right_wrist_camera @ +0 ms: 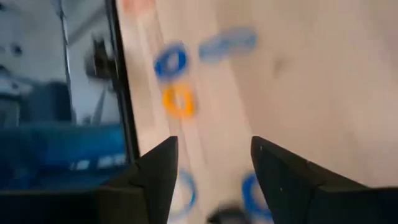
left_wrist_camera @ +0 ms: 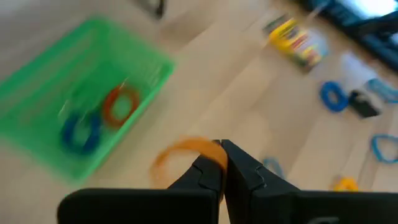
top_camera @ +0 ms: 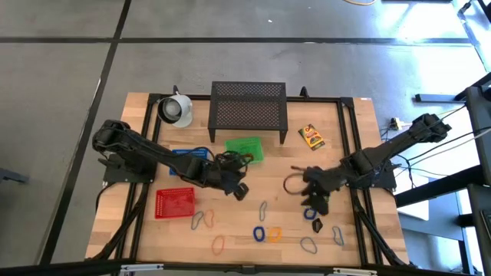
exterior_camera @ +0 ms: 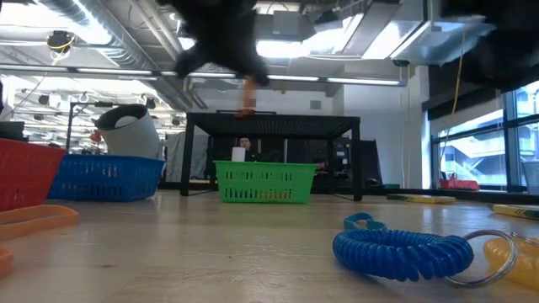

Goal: Pick & Place Office Desk Supplies
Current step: Put the orange rubber band into the blue bin

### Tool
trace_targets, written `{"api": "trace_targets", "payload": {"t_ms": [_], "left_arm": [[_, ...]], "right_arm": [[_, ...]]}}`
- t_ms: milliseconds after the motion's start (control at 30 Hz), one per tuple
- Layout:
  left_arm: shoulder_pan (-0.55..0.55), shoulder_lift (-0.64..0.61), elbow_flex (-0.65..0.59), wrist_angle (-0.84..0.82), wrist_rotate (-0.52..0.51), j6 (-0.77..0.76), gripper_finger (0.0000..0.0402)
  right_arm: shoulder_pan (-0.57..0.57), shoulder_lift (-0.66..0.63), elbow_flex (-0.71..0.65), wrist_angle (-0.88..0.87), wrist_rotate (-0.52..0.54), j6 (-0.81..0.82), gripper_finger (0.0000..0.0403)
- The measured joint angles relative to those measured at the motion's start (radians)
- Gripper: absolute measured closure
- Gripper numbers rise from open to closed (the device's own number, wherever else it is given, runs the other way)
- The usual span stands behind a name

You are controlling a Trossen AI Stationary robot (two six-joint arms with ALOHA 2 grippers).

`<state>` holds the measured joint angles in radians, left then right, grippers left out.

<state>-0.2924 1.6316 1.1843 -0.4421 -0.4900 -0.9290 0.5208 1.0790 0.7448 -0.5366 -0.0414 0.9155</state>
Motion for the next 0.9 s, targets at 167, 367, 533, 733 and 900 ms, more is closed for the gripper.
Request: {"api": "trace_targets", "payload": {"t_ms": [167,367,533,733,900], "left_arm": [[-0.010,-0.052,0.000,-0.408,0.064,-0.203,0.0398],[-0.037,-0.077,0.000,-0.889,0.124,-0.415,0.0398],[-0.012,-0.077,0.000,-1.012,0.138,-0.428,0.0400],[0.098,-0.079,0.000,-0.990,0.123,-0.299,0.0401],[0.183,-0.079,0.000,-0.979,0.151,-0.147,0.0401]], "right_arm": [[0.114,0.034,0.000,-0.038,0.019,0.142,0.0214],[0.222,0.089,0.000,-0.040,0.099,0.293,0.0230],[0.254,0.152,0.000,-0.044,0.113,0.382,0.0240],[0.255,0.215,0.000,-0.044,0.105,0.413,0.0245],[0.255,0.242,0.000,-0.044,0.110,0.439,0.0245]]}}
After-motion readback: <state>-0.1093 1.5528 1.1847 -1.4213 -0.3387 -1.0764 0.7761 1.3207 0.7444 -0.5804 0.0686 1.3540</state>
